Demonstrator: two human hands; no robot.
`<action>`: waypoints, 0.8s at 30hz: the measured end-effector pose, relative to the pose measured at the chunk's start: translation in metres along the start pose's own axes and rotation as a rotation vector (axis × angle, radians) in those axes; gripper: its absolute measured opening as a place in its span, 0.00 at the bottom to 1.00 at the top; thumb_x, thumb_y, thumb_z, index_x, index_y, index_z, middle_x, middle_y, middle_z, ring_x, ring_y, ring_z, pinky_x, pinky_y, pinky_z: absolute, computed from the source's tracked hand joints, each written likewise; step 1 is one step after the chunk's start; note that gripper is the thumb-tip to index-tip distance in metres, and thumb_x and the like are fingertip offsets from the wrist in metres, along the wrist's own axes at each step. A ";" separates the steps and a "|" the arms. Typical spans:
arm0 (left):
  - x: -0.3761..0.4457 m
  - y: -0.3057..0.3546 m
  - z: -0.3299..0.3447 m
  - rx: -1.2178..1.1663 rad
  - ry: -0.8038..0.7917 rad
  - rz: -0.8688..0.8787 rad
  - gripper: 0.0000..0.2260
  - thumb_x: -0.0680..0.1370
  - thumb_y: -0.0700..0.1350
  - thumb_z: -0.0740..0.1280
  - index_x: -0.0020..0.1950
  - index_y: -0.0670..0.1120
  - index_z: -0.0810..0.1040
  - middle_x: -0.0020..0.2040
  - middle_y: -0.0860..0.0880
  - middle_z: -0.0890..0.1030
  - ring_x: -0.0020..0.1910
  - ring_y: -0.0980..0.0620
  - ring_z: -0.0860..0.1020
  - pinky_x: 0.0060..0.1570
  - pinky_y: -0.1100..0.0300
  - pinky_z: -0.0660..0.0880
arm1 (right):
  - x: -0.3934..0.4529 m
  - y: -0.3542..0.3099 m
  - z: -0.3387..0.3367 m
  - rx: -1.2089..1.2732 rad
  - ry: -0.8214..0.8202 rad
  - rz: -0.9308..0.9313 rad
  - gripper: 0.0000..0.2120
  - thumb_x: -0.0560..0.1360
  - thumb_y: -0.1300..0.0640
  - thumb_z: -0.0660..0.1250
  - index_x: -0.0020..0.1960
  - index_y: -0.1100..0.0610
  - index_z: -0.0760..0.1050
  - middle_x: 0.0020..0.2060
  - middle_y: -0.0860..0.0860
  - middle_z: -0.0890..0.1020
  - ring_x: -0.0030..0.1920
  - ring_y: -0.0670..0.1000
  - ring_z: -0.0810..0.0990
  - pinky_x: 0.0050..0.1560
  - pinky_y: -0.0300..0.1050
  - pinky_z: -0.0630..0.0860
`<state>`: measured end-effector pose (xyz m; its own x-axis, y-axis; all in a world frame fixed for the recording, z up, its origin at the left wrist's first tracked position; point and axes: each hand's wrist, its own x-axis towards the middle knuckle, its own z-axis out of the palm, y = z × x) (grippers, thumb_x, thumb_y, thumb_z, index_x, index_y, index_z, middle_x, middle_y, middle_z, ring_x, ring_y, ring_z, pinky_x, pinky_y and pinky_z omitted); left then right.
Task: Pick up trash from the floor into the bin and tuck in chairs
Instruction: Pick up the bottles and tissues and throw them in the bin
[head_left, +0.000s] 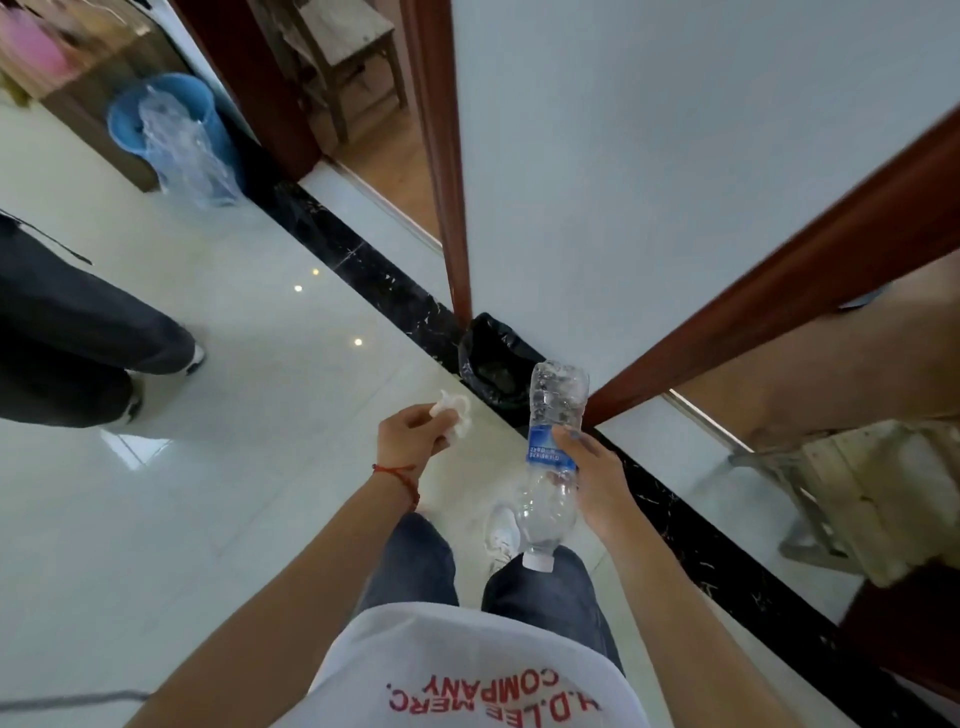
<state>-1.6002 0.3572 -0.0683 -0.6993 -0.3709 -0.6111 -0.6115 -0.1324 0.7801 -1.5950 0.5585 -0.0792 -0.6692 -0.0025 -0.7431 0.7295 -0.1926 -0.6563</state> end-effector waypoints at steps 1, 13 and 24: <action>0.007 0.003 0.001 0.013 -0.017 -0.004 0.10 0.72 0.38 0.69 0.50 0.35 0.79 0.43 0.40 0.80 0.40 0.47 0.78 0.44 0.59 0.80 | 0.003 -0.002 0.002 0.016 0.017 0.003 0.12 0.71 0.54 0.69 0.52 0.58 0.78 0.43 0.55 0.82 0.42 0.51 0.80 0.38 0.41 0.74; 0.111 0.019 -0.005 0.170 -0.272 -0.077 0.07 0.70 0.36 0.70 0.47 0.36 0.79 0.37 0.45 0.79 0.35 0.52 0.78 0.34 0.66 0.79 | 0.056 0.027 0.053 0.397 0.328 0.084 0.12 0.71 0.56 0.69 0.54 0.57 0.75 0.48 0.55 0.80 0.49 0.53 0.79 0.53 0.48 0.74; 0.206 -0.023 0.014 0.209 -0.357 -0.073 0.03 0.71 0.36 0.70 0.43 0.43 0.80 0.38 0.46 0.81 0.38 0.50 0.79 0.37 0.64 0.80 | 0.149 0.072 0.077 0.505 0.388 0.086 0.18 0.71 0.55 0.68 0.59 0.59 0.73 0.52 0.58 0.80 0.54 0.55 0.79 0.51 0.46 0.75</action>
<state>-1.7358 0.2968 -0.2143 -0.7132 -0.0204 -0.7006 -0.7005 0.0564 0.7114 -1.6530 0.4691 -0.2271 -0.4427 0.2986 -0.8455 0.5584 -0.6460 -0.5205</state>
